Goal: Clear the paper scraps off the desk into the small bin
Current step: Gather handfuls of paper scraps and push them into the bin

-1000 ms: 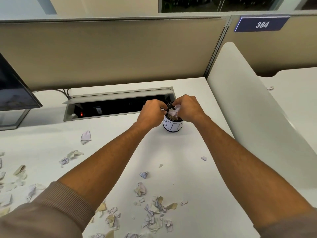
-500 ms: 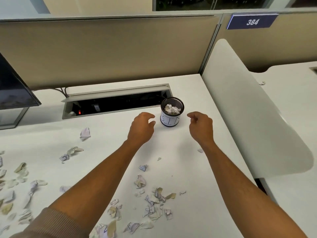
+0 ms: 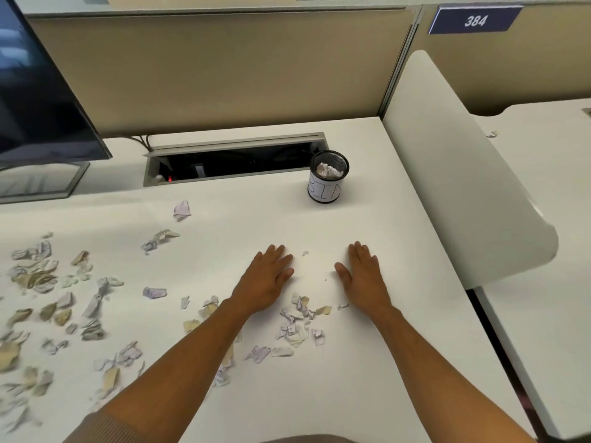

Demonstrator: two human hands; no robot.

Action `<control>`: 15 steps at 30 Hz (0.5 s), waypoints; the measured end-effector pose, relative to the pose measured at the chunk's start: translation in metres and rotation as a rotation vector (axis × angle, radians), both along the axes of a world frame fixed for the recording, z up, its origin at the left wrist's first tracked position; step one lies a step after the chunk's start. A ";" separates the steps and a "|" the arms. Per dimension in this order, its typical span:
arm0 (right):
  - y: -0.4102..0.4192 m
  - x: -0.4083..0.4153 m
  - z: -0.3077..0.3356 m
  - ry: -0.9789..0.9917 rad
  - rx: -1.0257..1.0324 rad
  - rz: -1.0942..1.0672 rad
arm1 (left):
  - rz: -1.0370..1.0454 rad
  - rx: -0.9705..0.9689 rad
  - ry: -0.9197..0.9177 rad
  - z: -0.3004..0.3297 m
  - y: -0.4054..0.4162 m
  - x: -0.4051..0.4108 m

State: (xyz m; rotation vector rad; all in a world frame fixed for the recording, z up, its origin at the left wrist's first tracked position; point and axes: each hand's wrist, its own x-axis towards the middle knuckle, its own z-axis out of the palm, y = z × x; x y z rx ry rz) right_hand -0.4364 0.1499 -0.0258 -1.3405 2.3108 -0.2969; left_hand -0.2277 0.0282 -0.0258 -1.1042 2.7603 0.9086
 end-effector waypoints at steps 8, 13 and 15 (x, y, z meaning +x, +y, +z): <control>0.038 0.070 -0.004 -0.059 -0.036 0.321 | -0.044 0.066 0.059 -0.001 0.048 0.039; 0.054 0.095 -0.004 -0.103 -0.063 0.429 | -0.116 0.074 0.061 -0.003 0.070 0.058; 0.057 0.099 0.000 -0.160 -0.090 0.417 | -0.127 0.078 0.048 0.001 0.074 0.065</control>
